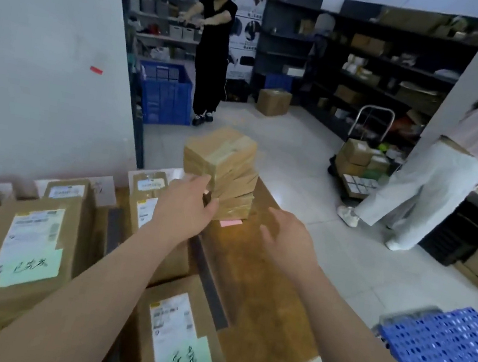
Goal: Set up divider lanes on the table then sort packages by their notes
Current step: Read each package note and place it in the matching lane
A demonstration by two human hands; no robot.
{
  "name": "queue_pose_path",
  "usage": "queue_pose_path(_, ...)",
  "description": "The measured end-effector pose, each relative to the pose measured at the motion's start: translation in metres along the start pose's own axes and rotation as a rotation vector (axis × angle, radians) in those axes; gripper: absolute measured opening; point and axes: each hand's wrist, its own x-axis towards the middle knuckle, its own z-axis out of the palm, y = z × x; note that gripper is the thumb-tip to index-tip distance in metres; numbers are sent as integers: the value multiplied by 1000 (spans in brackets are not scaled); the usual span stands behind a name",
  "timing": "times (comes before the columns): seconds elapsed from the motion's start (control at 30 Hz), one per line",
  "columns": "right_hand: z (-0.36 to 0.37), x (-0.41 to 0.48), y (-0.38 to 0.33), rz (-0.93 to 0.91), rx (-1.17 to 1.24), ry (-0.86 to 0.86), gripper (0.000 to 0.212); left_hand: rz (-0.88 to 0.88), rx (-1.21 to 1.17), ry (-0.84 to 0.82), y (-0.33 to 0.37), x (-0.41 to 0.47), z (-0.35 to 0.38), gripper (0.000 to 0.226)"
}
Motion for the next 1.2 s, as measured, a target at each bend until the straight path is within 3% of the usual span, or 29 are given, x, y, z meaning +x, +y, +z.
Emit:
queue_pose_path(0.1, -1, 40, 0, -12, 8, -24, 36, -16, 83, -32, -3, 52, 5, 57)
queue_pose_path(0.33, 16, 123, 13, -16, 18, -81, 40, -126, 291, -163, -11, 147, 17, 91)
queue_pose_path(0.53, 41, 169, 37, -89, 49, -139, 35, -328, 152, -272, -33, 195, 38, 119)
queue_pose_path(0.73, 44, 192, 69, -121, 178, -235, 43, -442, -72, -111, -29, 200, 58, 118)
queue_pose_path(0.83, 38, 200, 85, -111, 274, -250, 42, -510, -338, -20, -13, 185, 59, 113)
queue_pose_path(0.97, 29, 207, 103, -52, 400, -324, 51, -577, -1032, 87, 22, 134, 62, 93)
queue_pose_path(1.1, 23, 201, 121, -39, 555, -442, 53, -612, -1593, 15, 57, 89, 86, 51)
queue_pose_path(1.2, 20, 191, 138, -18, 679, -545, 54, -724, -1804, 33, 76, 66, 115, 50)
